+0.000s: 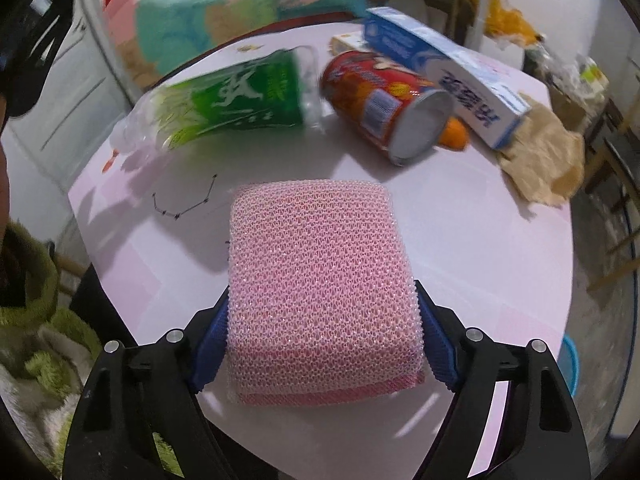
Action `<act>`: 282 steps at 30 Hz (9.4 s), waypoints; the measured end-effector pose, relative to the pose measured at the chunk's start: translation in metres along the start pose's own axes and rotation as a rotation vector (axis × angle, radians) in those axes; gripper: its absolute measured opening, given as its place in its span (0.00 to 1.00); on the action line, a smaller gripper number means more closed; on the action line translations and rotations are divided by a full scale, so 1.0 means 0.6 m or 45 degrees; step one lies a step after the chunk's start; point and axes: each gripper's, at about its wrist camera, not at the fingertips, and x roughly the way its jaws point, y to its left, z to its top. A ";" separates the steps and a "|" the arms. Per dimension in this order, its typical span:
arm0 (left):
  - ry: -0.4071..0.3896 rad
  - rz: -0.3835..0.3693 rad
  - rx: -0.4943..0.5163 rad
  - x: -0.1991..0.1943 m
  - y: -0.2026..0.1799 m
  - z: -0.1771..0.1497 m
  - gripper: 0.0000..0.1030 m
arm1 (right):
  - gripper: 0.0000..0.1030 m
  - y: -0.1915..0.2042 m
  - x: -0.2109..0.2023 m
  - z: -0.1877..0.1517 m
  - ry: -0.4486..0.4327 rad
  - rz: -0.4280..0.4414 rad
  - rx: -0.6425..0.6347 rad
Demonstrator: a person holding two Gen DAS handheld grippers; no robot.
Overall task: Collect trash
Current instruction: 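Grasp the pink sponge with the right tool while the left tool holds the red bag, then carry both items over the blue wastebasket and open the right tool to drop the sponge, then open the left tool while the right tool grasps the red bag and drops it in the wastebasket, then return both tools to the table, then grasp the beige crumpled paper with the right tool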
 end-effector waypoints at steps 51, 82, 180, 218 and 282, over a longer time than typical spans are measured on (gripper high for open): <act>0.161 -0.121 0.043 0.059 -0.061 -0.041 0.00 | 0.75 -0.177 -0.170 -0.055 -0.385 -0.122 0.668; 1.355 0.101 0.199 0.676 -0.169 -0.512 0.00 | 0.75 -0.501 -0.167 -0.485 -0.561 -0.080 1.784; 0.958 0.269 0.341 0.300 -0.119 -0.238 0.50 | 0.30 -0.599 0.236 -0.477 0.593 -0.658 1.196; 0.500 0.572 0.649 0.059 -0.042 -0.186 0.88 | 0.89 -0.210 -0.159 -0.049 -0.552 -0.074 0.567; 0.388 0.648 0.554 -0.001 0.007 -0.143 0.91 | 0.89 -0.158 -0.154 0.055 -0.452 -0.026 0.518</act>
